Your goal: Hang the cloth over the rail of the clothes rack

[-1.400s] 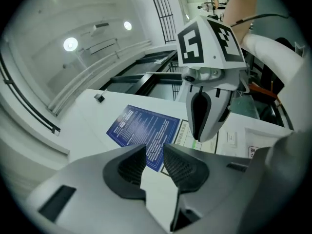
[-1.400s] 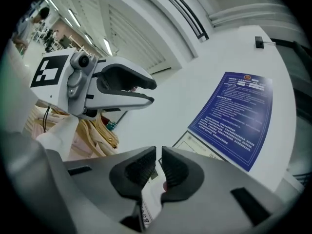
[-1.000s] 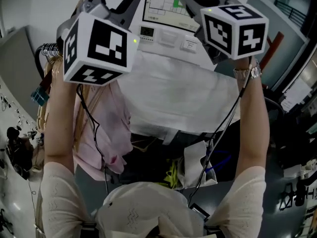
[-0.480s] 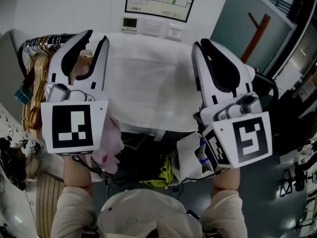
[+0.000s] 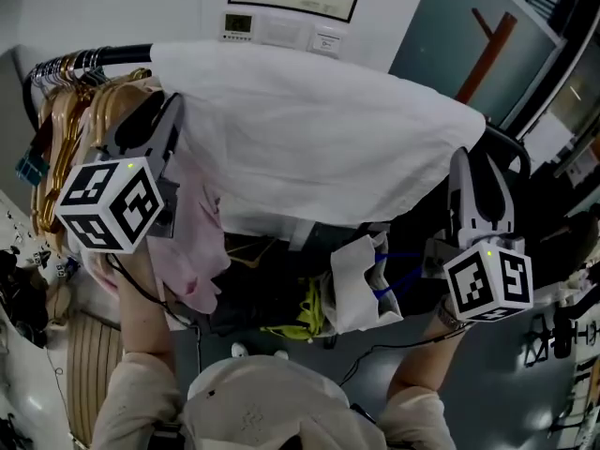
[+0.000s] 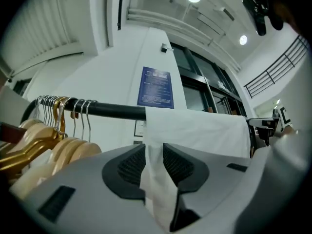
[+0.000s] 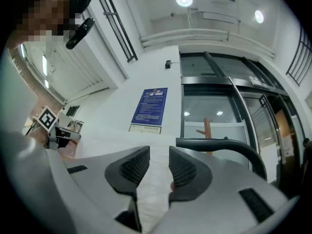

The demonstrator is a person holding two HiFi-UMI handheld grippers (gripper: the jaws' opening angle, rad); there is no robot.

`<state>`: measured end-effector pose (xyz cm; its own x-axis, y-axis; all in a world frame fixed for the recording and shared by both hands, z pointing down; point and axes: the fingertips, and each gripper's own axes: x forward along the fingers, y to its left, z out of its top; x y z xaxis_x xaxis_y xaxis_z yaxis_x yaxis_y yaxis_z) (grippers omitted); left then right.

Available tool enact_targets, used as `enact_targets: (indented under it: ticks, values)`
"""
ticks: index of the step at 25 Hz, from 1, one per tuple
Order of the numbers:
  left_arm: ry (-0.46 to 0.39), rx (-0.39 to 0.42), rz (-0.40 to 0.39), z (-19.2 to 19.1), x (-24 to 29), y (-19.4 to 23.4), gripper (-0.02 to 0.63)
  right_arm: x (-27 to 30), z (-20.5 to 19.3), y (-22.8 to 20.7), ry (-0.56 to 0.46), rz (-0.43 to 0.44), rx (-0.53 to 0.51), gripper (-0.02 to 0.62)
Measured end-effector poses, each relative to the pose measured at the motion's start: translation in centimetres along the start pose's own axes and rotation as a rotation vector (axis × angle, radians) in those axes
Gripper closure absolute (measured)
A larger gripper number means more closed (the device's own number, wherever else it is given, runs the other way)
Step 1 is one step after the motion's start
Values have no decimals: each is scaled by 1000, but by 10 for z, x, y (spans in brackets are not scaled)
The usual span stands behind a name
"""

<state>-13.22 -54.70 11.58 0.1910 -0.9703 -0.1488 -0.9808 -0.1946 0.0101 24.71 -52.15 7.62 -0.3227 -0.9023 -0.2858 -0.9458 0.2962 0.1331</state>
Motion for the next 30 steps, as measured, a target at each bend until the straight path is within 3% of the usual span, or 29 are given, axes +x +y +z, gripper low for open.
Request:
enact_targets:
  ticks: [4,8,11,12,14,18,20,25,28,30]
  values:
    - [-16,-20,13,9,7,5,506,0,-7,-23,42,3,76,485]
    - [-26,-55,-65,8,9,-3,506,10,-21,-19,44,62,172,485]
    - [-59,-10,-84,12,6,-9,509,9,-22,-13,49,86,152,485]
    - [-65,17,-76,13,5,-11,532,9,-21,-12,53,85,130,486]
    - [-79,72,-23,17,1,-7,582,9,-16,-12,40,75,100,559]
    - [-115,147,102,33,-10,10,594,-4,-1,-12,-20,41,71,569]
    - [-114,120,84,36,-10,12,594,-6,1,-14,-23,30,61,569]
    - [-90,-142,-124,21,-1,-5,579,-1,-9,-12,-6,51,90,569]
    - [-89,-133,-100,21,0,-3,441,-2,-8,-13,0,66,95,569]
    - [-89,-108,-65,20,0,2,424,-3,-7,-14,4,62,89,569]
